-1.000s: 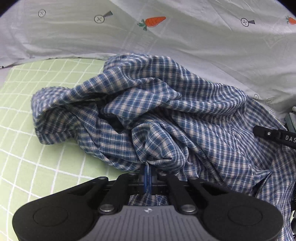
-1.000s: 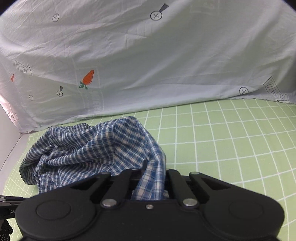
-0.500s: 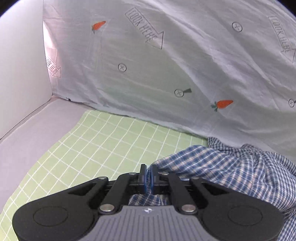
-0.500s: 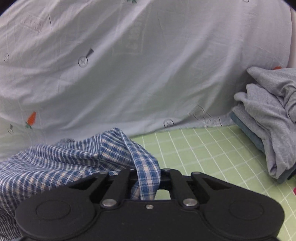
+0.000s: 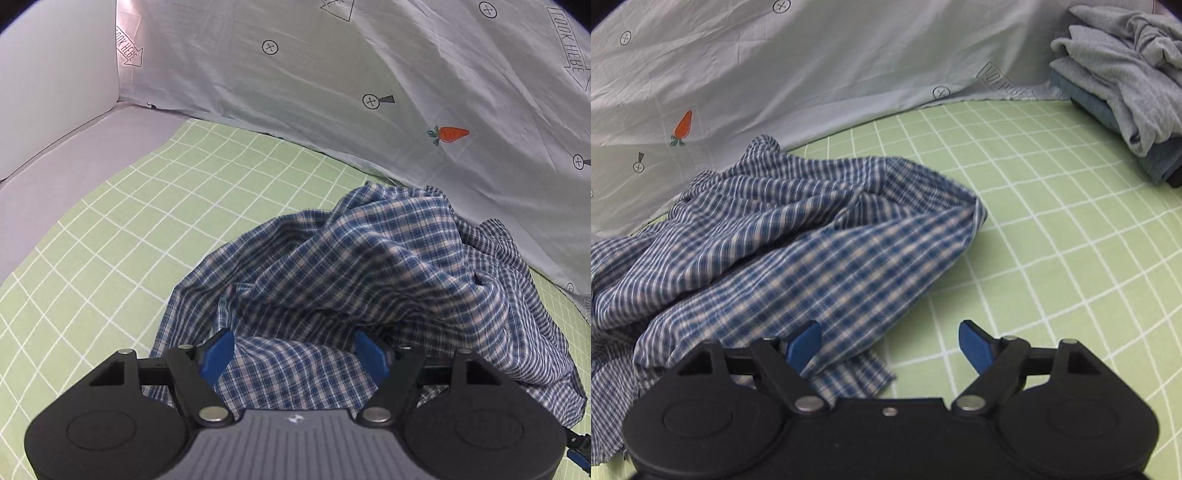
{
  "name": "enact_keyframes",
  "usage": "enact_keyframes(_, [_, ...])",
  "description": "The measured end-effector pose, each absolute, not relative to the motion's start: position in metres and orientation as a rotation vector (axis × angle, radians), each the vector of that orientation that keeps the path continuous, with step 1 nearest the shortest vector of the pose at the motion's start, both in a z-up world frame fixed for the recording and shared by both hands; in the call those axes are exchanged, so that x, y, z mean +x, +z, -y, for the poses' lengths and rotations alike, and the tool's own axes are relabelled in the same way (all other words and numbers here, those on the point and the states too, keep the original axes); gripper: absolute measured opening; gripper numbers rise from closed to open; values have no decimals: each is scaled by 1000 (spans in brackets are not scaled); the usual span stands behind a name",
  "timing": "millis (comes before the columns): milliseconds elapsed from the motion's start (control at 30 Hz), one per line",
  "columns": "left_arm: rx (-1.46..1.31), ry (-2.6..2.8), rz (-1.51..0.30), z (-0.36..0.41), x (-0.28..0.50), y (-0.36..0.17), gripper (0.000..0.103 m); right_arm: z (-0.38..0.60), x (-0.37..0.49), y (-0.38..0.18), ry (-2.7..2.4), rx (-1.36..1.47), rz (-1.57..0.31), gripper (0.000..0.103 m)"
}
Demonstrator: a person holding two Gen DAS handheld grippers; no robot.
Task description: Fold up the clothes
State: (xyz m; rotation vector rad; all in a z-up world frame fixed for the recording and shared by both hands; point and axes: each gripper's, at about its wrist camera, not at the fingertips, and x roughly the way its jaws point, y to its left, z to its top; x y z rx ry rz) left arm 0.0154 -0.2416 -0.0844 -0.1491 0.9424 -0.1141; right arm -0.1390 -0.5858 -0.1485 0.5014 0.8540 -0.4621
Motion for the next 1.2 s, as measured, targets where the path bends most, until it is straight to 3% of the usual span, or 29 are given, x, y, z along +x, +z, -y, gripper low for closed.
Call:
enact_keyframes(167, [-132,-140,-969,241,-2,-93,75,565,-134,-161,-406,516,-889,79])
enact_keyframes(267, [-107,-138,-999,243,-10,-102,75,557,-134,-160,-359,477,-885,50])
enact_keyframes(333, [-101,-137,-1014,244,-13,-107,75,555,-136,-159,-333,474,-877,8])
enact_keyframes(367, [-101,-136,-1020,244,-13,-109,75,556,-139,-158,-339,465,-866,4])
enact_keyframes(600, [-103,-108,-1045,238,-15,-117,75,572,-160,-133,-487,372,-759,4])
enact_keyframes(667, [-107,-101,-1054,237,-14,-120,75,573,-161,-127,-572,311,-763,7])
enact_keyframes(767, [-104,-105,-1073,238,-14,-124,75,573,-159,-117,-591,320,-760,22])
enact_keyframes(833, [-91,-108,-1087,240,-14,-126,75,568,-162,-108,-576,350,-719,53])
enact_keyframes(967, [-65,-97,-1121,241,-14,-131,76,544,-148,-96,-454,391,-702,61])
enact_keyframes(1033, [-73,-94,-1139,239,-14,-134,77,529,-137,-96,-384,382,-710,77])
enact_keyframes(1200, [-115,-83,-1175,232,-14,-140,77,502,-100,-111,-272,405,-797,88])
